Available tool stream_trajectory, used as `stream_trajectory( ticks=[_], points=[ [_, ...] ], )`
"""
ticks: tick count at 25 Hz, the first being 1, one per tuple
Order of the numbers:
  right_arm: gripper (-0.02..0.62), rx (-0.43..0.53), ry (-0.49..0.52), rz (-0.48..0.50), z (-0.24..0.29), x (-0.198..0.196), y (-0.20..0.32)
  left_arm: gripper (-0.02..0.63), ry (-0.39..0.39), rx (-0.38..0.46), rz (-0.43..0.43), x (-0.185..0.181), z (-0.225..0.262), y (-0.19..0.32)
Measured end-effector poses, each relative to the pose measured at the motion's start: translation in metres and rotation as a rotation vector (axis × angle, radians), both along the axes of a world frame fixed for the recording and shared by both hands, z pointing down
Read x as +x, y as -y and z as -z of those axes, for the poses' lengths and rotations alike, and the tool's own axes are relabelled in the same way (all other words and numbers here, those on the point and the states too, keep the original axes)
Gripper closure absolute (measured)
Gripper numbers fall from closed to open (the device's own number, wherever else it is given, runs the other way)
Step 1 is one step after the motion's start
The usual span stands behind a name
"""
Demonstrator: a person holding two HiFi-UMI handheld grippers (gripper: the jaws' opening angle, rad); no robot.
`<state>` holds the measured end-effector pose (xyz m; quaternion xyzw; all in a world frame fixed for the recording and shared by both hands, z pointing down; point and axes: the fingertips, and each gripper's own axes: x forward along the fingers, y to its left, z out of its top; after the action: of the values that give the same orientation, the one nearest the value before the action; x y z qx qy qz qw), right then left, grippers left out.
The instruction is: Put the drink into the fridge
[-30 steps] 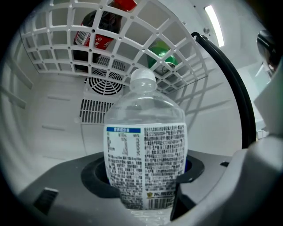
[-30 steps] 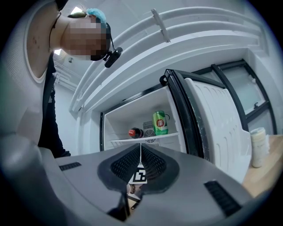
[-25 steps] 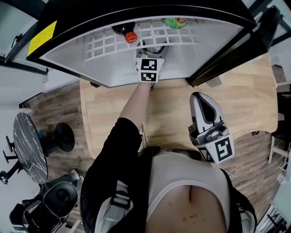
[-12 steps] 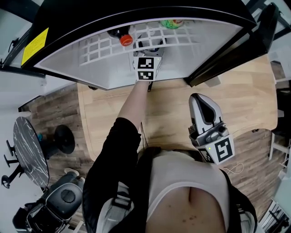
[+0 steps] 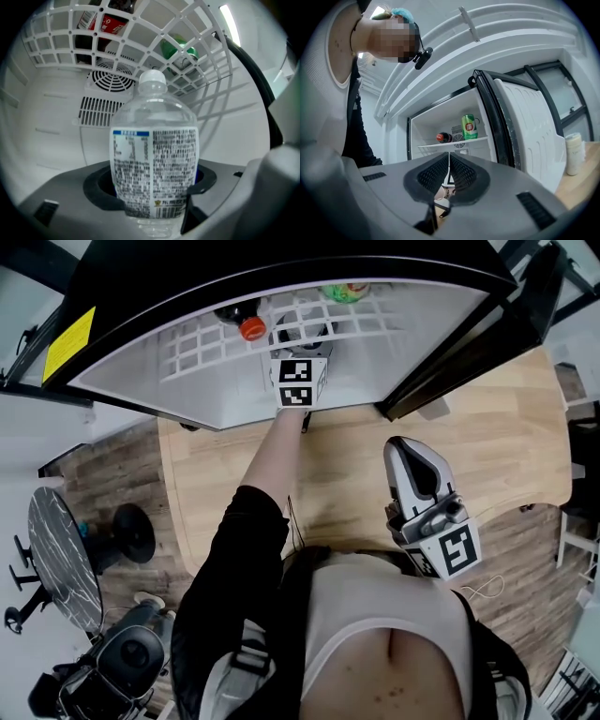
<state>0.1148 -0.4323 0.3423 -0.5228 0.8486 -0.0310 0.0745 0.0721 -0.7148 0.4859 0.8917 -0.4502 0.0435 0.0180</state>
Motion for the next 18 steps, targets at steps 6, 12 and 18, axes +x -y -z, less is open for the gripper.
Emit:
stream_trajectory(
  ticks=[6, 12, 18],
  points=[
    [0.565, 0.014, -0.005, -0.005, 0.004, 0.001, -0.006, 0.25, 0.032, -0.071, 0.061, -0.014, -0.009, -0.01],
    [0.565, 0.029, 0.013, -0.002, 0.007, -0.004, -0.015, 0.25, -0.014, -0.041, 0.083, -0.034, 0.019, -0.046],
    [0.565, 0.053, 0.026, 0.014, 0.013, -0.018, -0.026, 0.401, -0.057, 0.003, 0.058, -0.049, 0.058, -0.109]
  ],
)
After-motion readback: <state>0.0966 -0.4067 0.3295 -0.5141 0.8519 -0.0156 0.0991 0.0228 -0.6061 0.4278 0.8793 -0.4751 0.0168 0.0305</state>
